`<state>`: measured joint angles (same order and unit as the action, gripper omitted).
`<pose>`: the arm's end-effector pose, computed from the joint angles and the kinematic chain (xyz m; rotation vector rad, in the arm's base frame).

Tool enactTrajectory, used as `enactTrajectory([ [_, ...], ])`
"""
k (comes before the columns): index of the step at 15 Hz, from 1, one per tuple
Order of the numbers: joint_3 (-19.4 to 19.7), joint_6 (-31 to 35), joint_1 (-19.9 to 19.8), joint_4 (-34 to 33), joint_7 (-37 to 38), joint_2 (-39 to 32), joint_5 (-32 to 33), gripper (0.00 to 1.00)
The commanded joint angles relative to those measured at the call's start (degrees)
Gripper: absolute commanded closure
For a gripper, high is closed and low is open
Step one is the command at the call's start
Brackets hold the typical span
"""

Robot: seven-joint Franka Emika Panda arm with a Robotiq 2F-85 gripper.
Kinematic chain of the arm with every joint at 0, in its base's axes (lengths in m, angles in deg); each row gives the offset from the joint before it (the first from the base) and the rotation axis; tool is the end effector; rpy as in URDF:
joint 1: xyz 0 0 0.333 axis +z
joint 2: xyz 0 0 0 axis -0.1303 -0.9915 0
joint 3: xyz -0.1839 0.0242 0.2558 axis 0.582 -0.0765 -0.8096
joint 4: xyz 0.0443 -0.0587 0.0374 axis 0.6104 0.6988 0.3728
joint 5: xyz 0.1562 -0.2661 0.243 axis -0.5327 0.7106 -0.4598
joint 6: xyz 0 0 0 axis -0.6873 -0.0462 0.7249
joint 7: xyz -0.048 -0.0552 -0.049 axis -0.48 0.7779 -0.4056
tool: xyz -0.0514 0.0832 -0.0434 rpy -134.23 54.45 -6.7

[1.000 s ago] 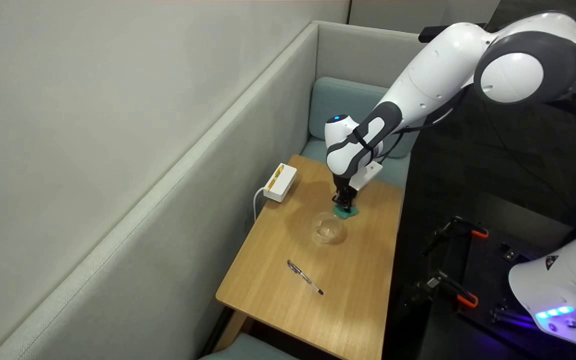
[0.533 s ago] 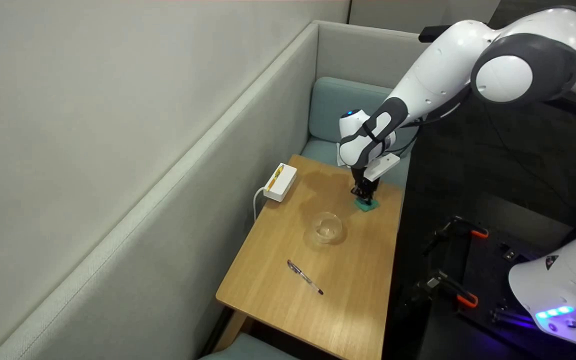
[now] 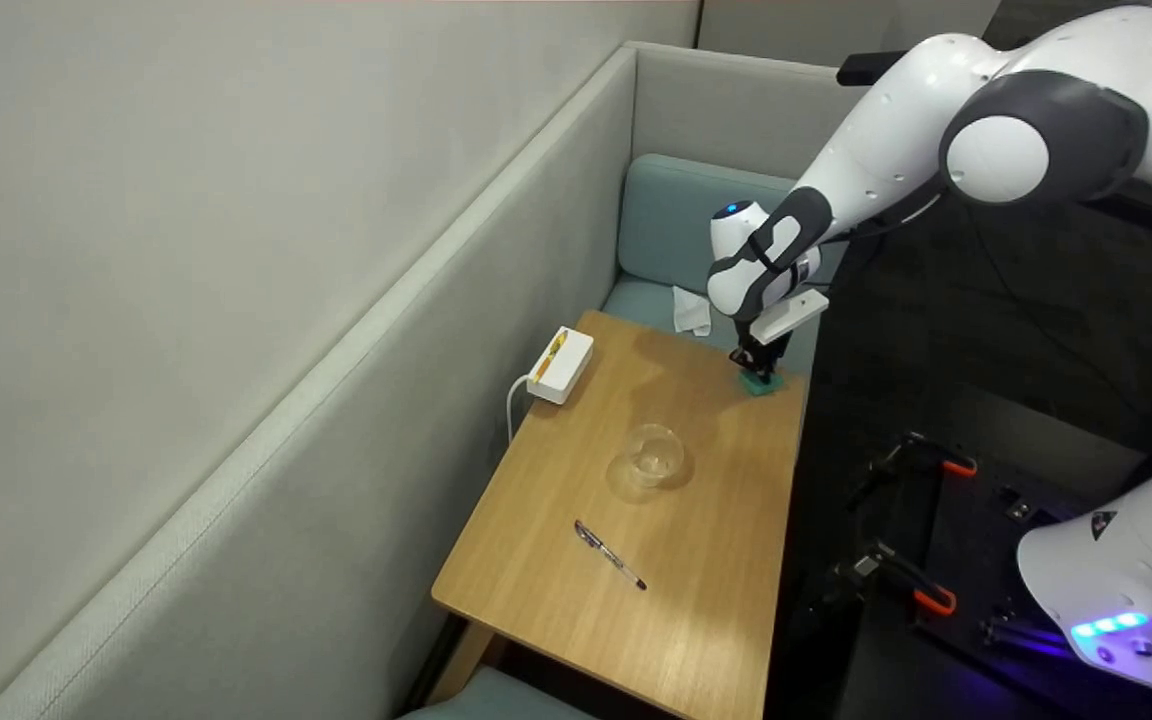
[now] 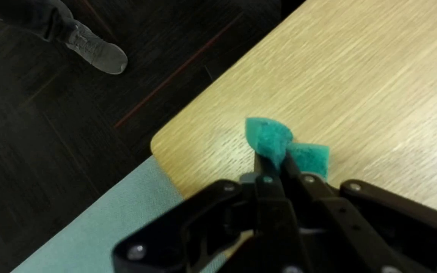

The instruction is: Wipe the table with the sponge

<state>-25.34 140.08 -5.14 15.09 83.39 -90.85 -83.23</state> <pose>0.4960 -0.2610 -0.0034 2.8687 -0.7760 -0.6627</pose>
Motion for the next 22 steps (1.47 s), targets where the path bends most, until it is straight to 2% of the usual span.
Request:
enactTrajectory([
  [1,-4.1,3.2,-3.6,2.9,-2.0,5.2,-3.5,0.98],
  [3,-7.4,4.0,-5.9,2.2,-3.7,6.6,-7.5,0.98],
  [6,-11.7,9.3,-8.2,0.4,-6.3,7.4,-12.3,0.98],
  [10,-15.8,13.8,-9.3,-5.3,-7.8,5.1,-15.8,0.98],
  [18,-18.0,12.4,-8.3,-19.7,-5.9,-5.9,-15.6,0.98],
  [19,-18.1,12.4,-8.0,-20.5,-5.8,-6.8,-15.4,0.68],
  [20,-18.3,12.5,-8.0,-21.1,-6.1,-7.5,-15.3,0.67],
  [22,-18.7,13.5,-7.9,-20.6,-6.5,-7.5,-15.2,0.53],
])
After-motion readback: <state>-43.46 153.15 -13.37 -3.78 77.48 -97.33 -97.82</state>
